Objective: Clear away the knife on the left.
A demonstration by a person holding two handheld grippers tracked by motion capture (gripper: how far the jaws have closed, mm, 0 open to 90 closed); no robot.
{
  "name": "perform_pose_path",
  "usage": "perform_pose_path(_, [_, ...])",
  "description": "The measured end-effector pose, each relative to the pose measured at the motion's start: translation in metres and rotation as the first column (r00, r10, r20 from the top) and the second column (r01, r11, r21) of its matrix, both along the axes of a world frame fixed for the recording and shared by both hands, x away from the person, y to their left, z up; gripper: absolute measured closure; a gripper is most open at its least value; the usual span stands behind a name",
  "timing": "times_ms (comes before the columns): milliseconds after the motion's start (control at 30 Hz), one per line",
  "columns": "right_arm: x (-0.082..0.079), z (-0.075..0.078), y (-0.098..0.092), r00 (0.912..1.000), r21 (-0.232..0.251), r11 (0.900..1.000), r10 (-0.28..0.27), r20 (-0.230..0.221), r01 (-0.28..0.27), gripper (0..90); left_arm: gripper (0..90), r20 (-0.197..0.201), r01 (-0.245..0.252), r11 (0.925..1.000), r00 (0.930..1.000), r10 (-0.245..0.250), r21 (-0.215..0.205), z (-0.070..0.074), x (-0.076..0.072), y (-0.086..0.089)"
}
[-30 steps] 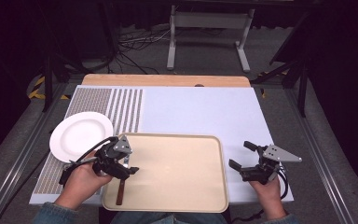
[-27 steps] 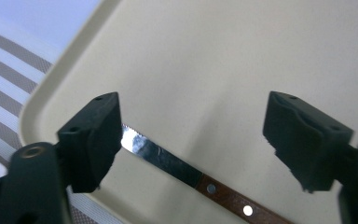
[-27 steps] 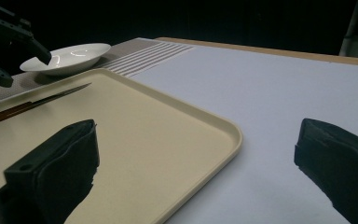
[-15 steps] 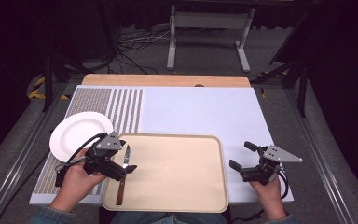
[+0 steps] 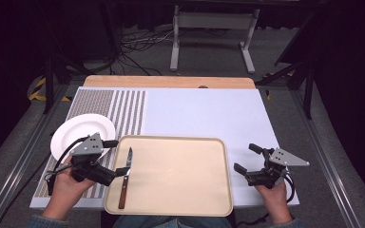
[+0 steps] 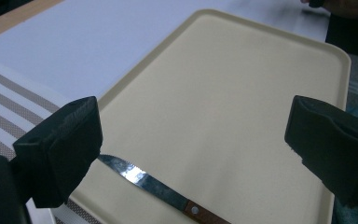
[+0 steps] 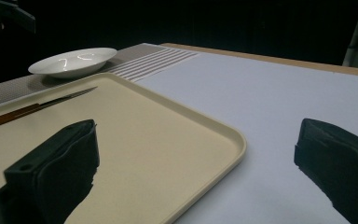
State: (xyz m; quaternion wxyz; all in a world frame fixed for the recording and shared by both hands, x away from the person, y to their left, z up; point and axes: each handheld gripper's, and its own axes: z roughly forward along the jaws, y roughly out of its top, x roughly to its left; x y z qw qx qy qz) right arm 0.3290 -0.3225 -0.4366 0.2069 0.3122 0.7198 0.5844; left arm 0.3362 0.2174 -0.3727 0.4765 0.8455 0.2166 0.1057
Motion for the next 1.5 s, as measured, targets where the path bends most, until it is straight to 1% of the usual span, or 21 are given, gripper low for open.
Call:
perform_pose_path(33, [0.0, 0.0, 0.0, 1.0, 0.0, 1.0, 0.0, 0.0, 0.0, 0.6, 4.6, 0.0, 0.0, 1.0, 1.0, 0.0, 0.0, 0.0, 0.0, 0.0])
perform_pose_path(167, [-0.002, 0.002, 0.002, 0.9996, -0.04, 0.999, 0.012, 0.027, -0.011, 1.3, 3.7, 0.029, -0.004, 0.9987, 0.9996, 0.006, -0.051, -0.001, -0.004, 0.013])
perform_pose_path(200, [-0.002, 0.002, 0.003, 0.9995, -0.046, 0.999, 0.013, 0.027, -0.011, 1.3, 3.4, 0.029, -0.013, 0.9972, 0.9995, 0.015, -0.074, -0.002, -0.005, 0.018])
perform_pose_path(300, [-0.003, 0.003, 0.003, 0.9995, -0.047, 0.999, 0.011, 0.03, -0.01, 1.3, 3.0, 0.036, -0.033, 0.9954, 0.9987, 0.037, -0.089, -0.003, -0.006, 0.025])
perform_pose_path(400, [-0.004, 0.003, 0.003, 0.9991, -0.056, 0.998, 0.007, 0.042, -0.004, 1.3, 2.9, 0.043, -0.04, 0.9908, 0.998, 0.046, -0.129, -0.006, -0.007, 0.035])
perform_pose_path(500, [-0.005, 0.004, 0.003, 0.9989, -0.059, 0.998, 0.005, 0.046, -0.002, 1.3, 2.7, 0.086, -0.032, 0.9838, 0.9952, 0.048, -0.176, -0.01, -0.011, 0.047])
perform_pose_path(533, [-0.005, 0.004, 0.003, 0.9988, -0.058, 0.998, 0.006, 0.049, -0.003, 1.3, 2.7, 0.086, -0.032, 0.9838, 0.9952, 0.048, -0.176, -0.01, -0.011, 0.047])
perform_pose_path(600, [-0.005, 0.004, 0.002, 0.9989, -0.057, 0.998, 0.004, 0.047, -0.002, 1.3, 2.8, 0.116, -0.034, 0.9813, 0.9916, 0.056, -0.19, -0.014, -0.013, 0.053])
perform_pose_path(633, [-0.005, 0.004, 0.002, 0.9989, -0.056, 0.998, 0.004, 0.046, -0.001, 1.3, 2.8, 0.117, -0.037, 0.9786, 0.9912, 0.062, -0.202, -0.016, -0.014, 0.055])
perform_pose_path(733, [-0.005, 0.004, 0.002, 0.9988, -0.054, 0.999, 0.004, 0.048, -0.001, 1.3, 2.7, 0.1, -0.055, 0.9674, 0.9916, 0.082, -0.247, -0.023, -0.013, 0.065])
perform_pose_path(900, [-0.006, 0.004, 0.002, 0.9987, -0.053, 0.999, 0.006, 0.051, -0.003, 1.3, 2.7, 0.079, -0.102, 0.9612, 0.9889, 0.126, -0.256, -0.033, -0.013, 0.078])
perform_pose_path(933, [-0.006, 0.004, 0.002, 0.9986, -0.053, 0.999, 0.007, 0.052, -0.004, 1.3, 2.5, 0.079, -0.102, 0.9612, 0.9889, 0.126, -0.256, -0.033, -0.013, 0.078])
perform_pose_path(1000, [-0.006, 0.004, 0.002, 0.9986, -0.054, 0.999, 0.007, 0.053, -0.004, 1.3, 2.3, 0.063, -0.116, 0.9564, 0.9886, 0.137, -0.268, -0.038, -0.013, 0.083])
perform_pose_path(1067, [-0.006, 0.004, 0.002, 0.9986, -0.053, 0.999, 0.008, 0.053, -0.005, 1.3, 1.7, 0.039, -0.113, 0.9525, 0.9908, 0.129, -0.283, -0.043, -0.011, 0.086])
perform_pose_path(1133, [-0.006, 0.004, 0.002, 0.9985, -0.054, 0.999, 0.009, 0.055, -0.006, 1.3, 0.9, 0.034, -0.123, 0.9536, 0.99, 0.137, -0.275, -0.047, -0.01, 0.088])
perform_pose_path(1200, [-0.006, 0.004, 0.002, 0.9983, -0.051, 0.999, 0.012, 0.056, -0.009, 1.3, 0.9, 0.035, -0.13, 0.9516, 0.9887, 0.146, -0.278, -0.052, -0.009, 0.089])
perform_pose_path(1233, [-0.006, 0.004, 0.002, 0.9982, -0.05, 0.999, 0.013, 0.058, -0.01, 1.3, 0.8, 0.028, -0.135, 0.9483, 0.9884, 0.149, -0.287, -0.054, -0.008, 0.089])
perform_pose_path(1267, [-0.006, 0.004, 0.002, 0.9983, -0.05, 0.999, 0.012, 0.057, -0.009, 1.3, 0.7, 0.036, -0.131, 0.95, 0.9885, 0.147, -0.284, -0.055, -0.007, 0.09])
perform_pose_path(1333, [-0.006, 0.004, 0.002, 0.9983, -0.049, 0.999, 0.013, 0.058, -0.01, 1.3, 0.7, 0.026, -0.144, 0.9466, 0.9871, 0.158, -0.288, -0.057, -0.008, 0.09])
perform_pose_path(1467, [-0.006, 0.004, 0.002, 0.9984, -0.05, 0.999, 0.014, 0.055, -0.012, 1.3, 0.8, 0.03, -0.142, 0.9494, 0.9872, 0.156, -0.28, -0.062, -0.008, 0.088])
perform_pose_path(1500, [-0.006, 0.004, 0.002, 0.9981, -0.05, 0.999, 0.017, 0.059, -0.014, 1.3, 0.7, 0.01, -0.136, 0.952, 0.9895, 0.144, -0.274, -0.065, -0.008, 0.087])
